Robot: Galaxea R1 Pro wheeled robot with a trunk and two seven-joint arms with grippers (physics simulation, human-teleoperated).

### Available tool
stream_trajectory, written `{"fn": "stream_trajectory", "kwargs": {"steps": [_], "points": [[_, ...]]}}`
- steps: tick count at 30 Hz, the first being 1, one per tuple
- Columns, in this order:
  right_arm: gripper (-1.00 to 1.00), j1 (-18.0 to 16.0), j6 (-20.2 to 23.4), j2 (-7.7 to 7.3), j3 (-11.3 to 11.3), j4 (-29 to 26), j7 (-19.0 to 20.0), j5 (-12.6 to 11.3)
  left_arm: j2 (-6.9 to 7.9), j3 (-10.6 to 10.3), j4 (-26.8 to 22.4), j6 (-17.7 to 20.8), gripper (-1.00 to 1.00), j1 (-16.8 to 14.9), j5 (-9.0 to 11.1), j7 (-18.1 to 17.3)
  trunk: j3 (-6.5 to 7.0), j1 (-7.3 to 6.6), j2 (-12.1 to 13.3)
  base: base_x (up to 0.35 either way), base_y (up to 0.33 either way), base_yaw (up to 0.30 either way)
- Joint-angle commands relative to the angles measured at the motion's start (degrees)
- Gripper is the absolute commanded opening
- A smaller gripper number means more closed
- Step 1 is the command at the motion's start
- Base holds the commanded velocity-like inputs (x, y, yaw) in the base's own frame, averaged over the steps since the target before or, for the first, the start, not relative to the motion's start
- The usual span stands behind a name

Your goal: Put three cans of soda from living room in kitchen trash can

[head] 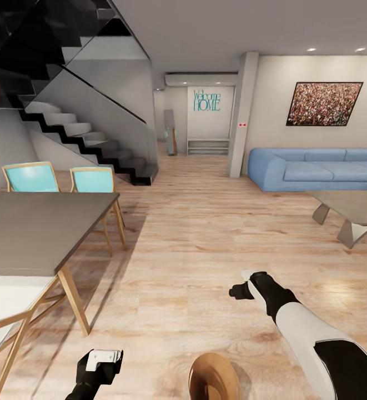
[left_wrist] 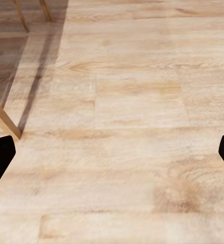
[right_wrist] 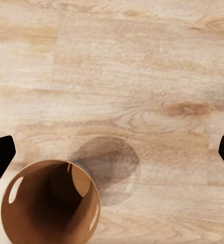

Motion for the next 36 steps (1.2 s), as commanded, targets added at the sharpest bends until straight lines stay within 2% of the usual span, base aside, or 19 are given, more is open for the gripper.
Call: {"fn": "stream_trajectory", "kwargs": {"steps": [1, 17, 29, 32, 33, 36], "points": [[1.0, 0.0, 0.0, -0.01, 0.0, -0.01, -0.01, 0.01, 0.0, 0.0, 0.0, 0.0, 1.0, 0.0, 0.0, 0.0, -0.18, 0.23, -0.42, 0.0, 0.0, 0.0], [1.0, 0.0, 0.18, 0.45, 0.23, -0.01, -0.23, 0.18, -0.02, 0.0, 0.0, 0.05, 1.0, -0.05, 0.0, 0.0, -3.06, 3.74, -6.83, 0.0, 0.0, 0.0], [1.0, 0.0, 0.17, 0.07, 0.09, 0.01, -0.25, 0.25, 0.06, 0.12, 1.41, 0.14, 1.0, -0.15, -0.13, 0.0, -5.21, 6.38, -11.65, 0.0, 0.0, 0.0], [1.0, 0.05, 0.17, 0.01, 0.1, 0.36, -0.29, 0.25, 0.74, 0.15, 1.51, 0.76, 1.0, -0.27, -0.19, -0.04, -5.75, 7.04, -12.85, 0.0, 0.0, 0.0], [1.0, 0.56, 0.14, -0.02, 0.07, 0.69, -0.27, 0.27, 2.33, 0.09, 1.85, 2.68, 1.0, -0.46, -0.12, -0.1, -5.93, 7.25, -13.25, 0.0, 0.0, 0.0], [1.0, 1.21, 0.13, -0.04, 0.04, 0.85, -0.21, 0.33, 3.65, 0.04, 1.77, 6.24, 1.0, -0.68, 0.01, -0.51, -6.47, 7.91, -14.45, 0.0, 0.0, 0.0]]}}
